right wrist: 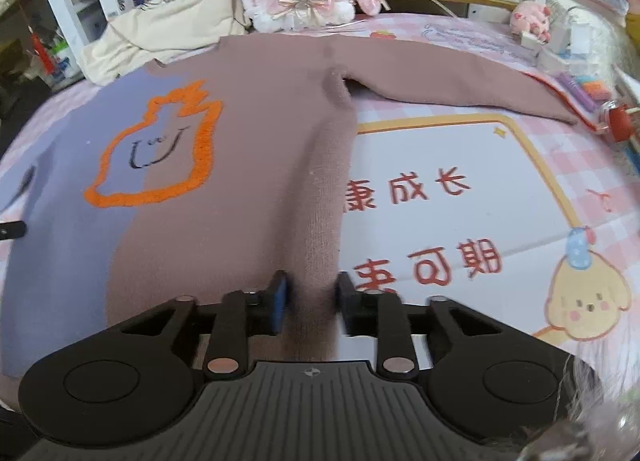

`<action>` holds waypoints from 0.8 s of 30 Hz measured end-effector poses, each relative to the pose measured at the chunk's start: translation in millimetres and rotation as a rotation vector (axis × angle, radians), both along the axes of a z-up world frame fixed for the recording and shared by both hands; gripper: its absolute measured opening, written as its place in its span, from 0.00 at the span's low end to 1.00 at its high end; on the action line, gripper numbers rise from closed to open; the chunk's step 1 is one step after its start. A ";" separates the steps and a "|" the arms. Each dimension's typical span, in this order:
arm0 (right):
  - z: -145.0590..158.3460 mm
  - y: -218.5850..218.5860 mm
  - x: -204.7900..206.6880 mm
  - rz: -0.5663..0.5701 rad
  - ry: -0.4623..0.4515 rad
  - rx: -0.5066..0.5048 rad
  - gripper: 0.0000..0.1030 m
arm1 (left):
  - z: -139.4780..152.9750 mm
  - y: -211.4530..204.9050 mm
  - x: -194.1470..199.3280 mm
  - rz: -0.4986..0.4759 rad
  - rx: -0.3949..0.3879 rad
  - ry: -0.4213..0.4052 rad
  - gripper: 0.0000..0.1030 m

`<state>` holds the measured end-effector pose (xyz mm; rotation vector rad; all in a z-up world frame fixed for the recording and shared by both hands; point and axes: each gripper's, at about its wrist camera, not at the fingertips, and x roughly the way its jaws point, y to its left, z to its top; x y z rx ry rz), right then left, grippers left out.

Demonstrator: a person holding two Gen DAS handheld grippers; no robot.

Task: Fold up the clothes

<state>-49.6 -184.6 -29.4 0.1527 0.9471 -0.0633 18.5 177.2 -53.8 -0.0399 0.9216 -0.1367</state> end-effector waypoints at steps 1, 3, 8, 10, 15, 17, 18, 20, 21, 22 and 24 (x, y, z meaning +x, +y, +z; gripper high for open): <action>1.4 -0.8 -1.3 -0.006 -0.005 -0.002 0.36 | 0.3 0.8 -0.9 0.000 -0.003 0.003 0.11; 6.4 -7.1 -2.5 -0.030 -0.033 0.015 0.38 | 0.9 5.6 -2.3 0.009 -0.044 0.024 0.12; 11.8 -21.4 3.3 -0.097 -0.065 0.048 0.30 | -0.3 6.7 -9.8 -0.002 -0.103 0.045 0.11; 6.6 -21.2 8.3 -0.086 -0.033 0.062 0.15 | -1.2 4.8 -10.5 0.003 -0.110 0.043 0.06; 7.7 3.0 4.9 0.026 -0.029 0.057 0.12 | -2.7 14.0 -10.2 0.084 -0.051 0.007 0.04; 7.4 13.4 3.1 0.083 -0.021 0.068 0.12 | -1.9 16.1 -12.0 0.083 -0.020 0.003 0.04; 6.8 18.6 2.2 0.103 -0.022 0.037 0.12 | -1.5 16.2 -13.4 0.074 -0.010 0.005 0.04; 7.0 23.0 1.5 0.120 -0.024 -0.007 0.12 | -0.6 16.4 -16.4 0.056 0.008 0.008 0.04; 7.1 22.9 1.1 0.121 -0.023 -0.018 0.12 | -0.2 16.4 -17.9 0.047 0.017 0.010 0.04; 7.1 22.8 0.6 0.121 -0.021 -0.030 0.12 | 0.2 16.5 -19.4 0.037 0.026 0.012 0.04; 6.9 20.8 0.0 0.114 -0.017 -0.028 0.12 | 0.4 16.2 -22.6 0.035 0.031 0.010 0.04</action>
